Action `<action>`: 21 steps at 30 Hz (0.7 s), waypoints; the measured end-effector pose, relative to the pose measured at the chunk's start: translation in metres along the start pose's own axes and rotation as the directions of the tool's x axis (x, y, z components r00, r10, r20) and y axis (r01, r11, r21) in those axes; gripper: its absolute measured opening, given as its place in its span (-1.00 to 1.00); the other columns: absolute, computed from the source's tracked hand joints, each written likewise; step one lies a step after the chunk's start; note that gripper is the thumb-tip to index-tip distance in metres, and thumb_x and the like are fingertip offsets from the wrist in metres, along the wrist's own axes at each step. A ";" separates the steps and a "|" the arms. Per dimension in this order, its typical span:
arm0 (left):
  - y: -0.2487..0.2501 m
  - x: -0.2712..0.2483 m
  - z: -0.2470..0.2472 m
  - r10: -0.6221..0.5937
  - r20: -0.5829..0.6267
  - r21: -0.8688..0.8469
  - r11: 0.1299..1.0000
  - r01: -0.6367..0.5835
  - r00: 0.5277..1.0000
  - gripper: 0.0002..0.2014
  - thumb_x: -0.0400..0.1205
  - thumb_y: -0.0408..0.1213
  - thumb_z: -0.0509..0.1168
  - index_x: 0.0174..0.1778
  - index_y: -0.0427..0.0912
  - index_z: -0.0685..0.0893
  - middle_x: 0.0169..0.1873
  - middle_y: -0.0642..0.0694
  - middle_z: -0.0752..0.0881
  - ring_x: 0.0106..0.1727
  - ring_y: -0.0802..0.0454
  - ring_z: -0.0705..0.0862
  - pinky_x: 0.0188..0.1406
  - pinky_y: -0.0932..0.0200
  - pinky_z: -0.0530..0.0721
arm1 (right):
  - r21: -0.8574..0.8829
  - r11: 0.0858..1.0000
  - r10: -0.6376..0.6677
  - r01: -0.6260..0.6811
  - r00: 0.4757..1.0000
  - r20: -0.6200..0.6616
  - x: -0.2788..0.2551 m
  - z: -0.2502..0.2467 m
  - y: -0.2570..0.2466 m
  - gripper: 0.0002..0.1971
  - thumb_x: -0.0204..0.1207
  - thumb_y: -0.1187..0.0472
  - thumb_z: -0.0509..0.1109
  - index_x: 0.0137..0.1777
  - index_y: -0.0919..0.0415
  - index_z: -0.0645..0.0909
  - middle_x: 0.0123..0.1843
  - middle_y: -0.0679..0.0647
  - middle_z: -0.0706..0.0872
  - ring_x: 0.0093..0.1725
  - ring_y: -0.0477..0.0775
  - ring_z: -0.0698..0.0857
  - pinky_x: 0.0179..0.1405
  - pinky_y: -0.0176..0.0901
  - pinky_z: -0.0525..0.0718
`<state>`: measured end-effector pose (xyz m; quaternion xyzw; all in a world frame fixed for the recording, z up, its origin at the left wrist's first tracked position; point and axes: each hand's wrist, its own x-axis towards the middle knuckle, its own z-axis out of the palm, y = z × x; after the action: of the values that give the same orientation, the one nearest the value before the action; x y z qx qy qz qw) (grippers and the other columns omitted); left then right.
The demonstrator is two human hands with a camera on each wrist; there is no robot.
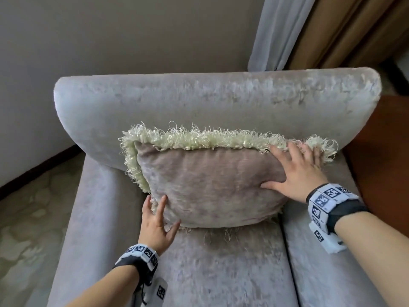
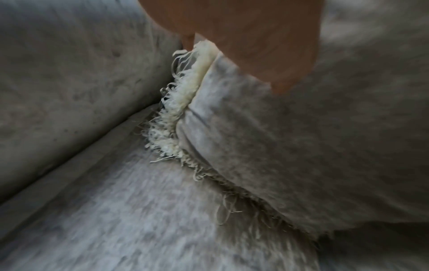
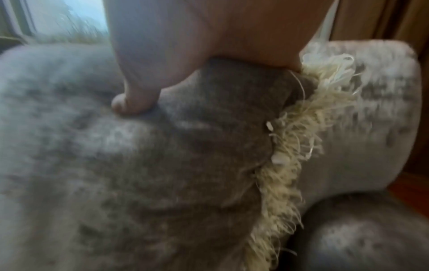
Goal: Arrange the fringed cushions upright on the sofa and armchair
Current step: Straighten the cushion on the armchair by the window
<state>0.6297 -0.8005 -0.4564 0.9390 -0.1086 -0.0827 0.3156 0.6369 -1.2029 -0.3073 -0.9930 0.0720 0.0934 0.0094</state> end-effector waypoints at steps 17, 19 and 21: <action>-0.057 0.032 0.095 0.006 0.001 -0.229 0.973 -0.006 1.000 -0.04 0.27 0.23 0.49 0.48 -0.22 0.34 0.40 -0.34 0.44 0.46 -0.27 0.38 0.47 -0.18 0.38 | 0.100 0.991 -0.037 0.085 0.912 -0.409 -0.017 0.100 0.035 -0.42 0.45 -0.15 0.20 0.46 -0.06 0.20 0.17 0.25 0.27 0.20 0.41 0.32 0.17 0.76 0.38; -0.048 0.032 0.080 0.006 0.001 -0.327 0.945 -0.005 1.000 -0.23 0.25 -0.13 0.64 0.36 0.13 0.46 0.22 -0.10 0.62 0.28 -0.05 0.61 0.28 -0.07 0.60 | 0.087 0.991 -0.055 0.105 0.890 -0.453 -0.017 0.096 0.033 -0.45 0.48 -0.07 0.21 0.46 0.00 0.25 0.09 0.24 0.28 0.11 0.37 0.34 0.04 0.62 0.51; -0.034 0.025 0.066 -0.007 0.082 -0.437 0.898 0.042 0.997 -0.27 0.32 -0.50 0.50 0.24 0.33 0.48 0.08 0.01 0.71 0.11 0.04 0.74 0.05 -0.02 0.75 | 0.073 0.992 -0.057 0.105 0.875 -0.481 -0.021 0.093 0.031 -0.49 0.50 0.00 0.20 0.46 0.03 0.28 0.03 0.23 0.29 0.05 0.36 0.36 -0.04 0.50 0.53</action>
<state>0.6438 -0.8183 -0.5311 0.8412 -0.0878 -0.1457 0.5134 0.5954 -1.2275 -0.3946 -0.9858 0.0348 -0.1583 0.0436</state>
